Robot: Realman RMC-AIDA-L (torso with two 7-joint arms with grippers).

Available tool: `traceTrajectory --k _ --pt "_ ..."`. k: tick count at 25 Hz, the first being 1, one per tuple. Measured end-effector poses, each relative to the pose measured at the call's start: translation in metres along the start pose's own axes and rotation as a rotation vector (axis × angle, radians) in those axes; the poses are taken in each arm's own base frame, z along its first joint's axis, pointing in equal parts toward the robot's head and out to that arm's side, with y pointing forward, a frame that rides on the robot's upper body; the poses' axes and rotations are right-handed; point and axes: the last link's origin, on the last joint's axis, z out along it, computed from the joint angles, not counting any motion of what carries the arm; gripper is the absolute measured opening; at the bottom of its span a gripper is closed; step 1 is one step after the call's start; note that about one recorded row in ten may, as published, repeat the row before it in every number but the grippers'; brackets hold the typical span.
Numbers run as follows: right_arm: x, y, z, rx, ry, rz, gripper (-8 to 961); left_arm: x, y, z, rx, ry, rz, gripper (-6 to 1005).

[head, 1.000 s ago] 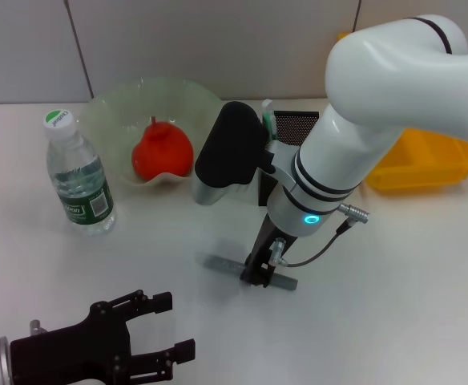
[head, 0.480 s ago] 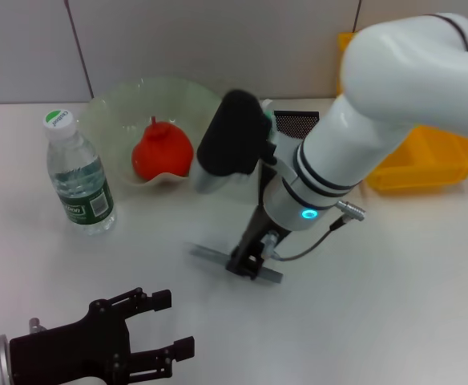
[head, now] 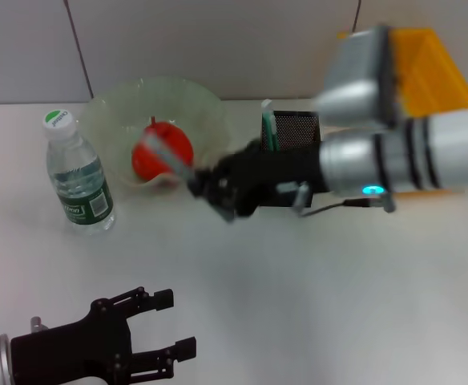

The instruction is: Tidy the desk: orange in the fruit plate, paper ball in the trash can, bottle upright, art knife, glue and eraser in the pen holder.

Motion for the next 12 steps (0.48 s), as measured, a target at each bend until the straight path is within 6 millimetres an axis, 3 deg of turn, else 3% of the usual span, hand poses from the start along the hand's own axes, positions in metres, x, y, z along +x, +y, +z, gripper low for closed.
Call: traceTrajectory --k 5,12 --pt "0.009 -0.011 -0.028 0.085 -0.237 0.022 136 0.0 0.0 0.0 -0.001 0.0 0.001 860" --pt "0.021 -0.027 -0.048 0.185 -0.37 0.079 131 0.0 0.0 0.001 -0.003 -0.001 0.001 860"
